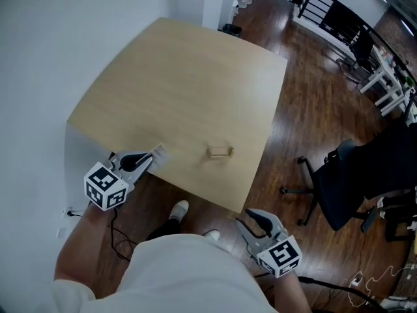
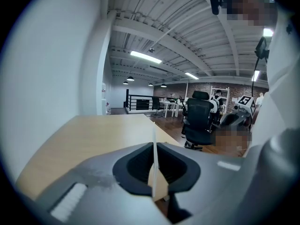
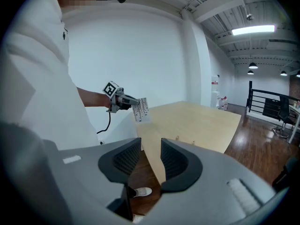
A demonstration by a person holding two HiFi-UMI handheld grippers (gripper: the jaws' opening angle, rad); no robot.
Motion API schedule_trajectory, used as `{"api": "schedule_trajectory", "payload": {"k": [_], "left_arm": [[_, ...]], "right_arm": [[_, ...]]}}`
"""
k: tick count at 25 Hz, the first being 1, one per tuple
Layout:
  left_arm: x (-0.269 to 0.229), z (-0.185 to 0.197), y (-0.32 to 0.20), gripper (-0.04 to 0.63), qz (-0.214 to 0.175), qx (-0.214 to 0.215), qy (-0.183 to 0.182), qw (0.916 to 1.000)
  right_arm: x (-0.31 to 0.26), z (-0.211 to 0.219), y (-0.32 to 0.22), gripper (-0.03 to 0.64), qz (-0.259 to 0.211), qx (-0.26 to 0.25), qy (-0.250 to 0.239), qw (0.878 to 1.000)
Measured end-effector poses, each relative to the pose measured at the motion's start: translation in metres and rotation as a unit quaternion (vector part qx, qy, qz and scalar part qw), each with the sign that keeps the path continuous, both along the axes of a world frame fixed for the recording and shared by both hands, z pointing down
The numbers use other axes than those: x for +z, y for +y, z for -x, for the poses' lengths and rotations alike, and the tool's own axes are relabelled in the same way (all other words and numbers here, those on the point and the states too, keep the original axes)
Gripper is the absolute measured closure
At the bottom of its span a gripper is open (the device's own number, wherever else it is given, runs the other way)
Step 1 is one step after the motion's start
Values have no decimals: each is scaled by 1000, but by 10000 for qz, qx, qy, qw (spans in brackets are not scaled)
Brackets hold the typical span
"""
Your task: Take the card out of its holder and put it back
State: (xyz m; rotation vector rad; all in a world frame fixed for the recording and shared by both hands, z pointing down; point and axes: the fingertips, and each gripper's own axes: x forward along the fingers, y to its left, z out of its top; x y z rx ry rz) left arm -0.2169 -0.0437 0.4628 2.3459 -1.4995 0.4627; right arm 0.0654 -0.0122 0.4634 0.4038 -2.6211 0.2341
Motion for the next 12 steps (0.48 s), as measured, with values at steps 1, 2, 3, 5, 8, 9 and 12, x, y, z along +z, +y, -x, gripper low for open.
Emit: {"api": "schedule_trajectory", "payload": {"k": [1,2,3,5,8,9,12], "left_arm": [[-1,-2,-1,579,-3,59,13,10000],[-3,-4,-3,579,-11,129,21,9999],[-4,-6,-7,578,-23,206,26,9998],[-7,-13,-15,580,-47,390,31,9992],[-12,-25,-31,578,-57,741,49,9972],[-13,-29,-36,579,-50,875,45,9961],[-13,-44,-55,578,-30,1265,11,9920]], "right_arm": [[-1,0,0,480,-1,27,7,10000],[-2,0,1,480,-4,62,10,10000],[-3,0,1,480,-8,105,12,9999],[-4,-2,2,480,-17,214,16,9998],[-9,-5,4,480,-34,448,12,9990],[-11,-7,5,480,-37,541,6,9985],[-14,-12,8,480,-28,826,27,9966]]}}
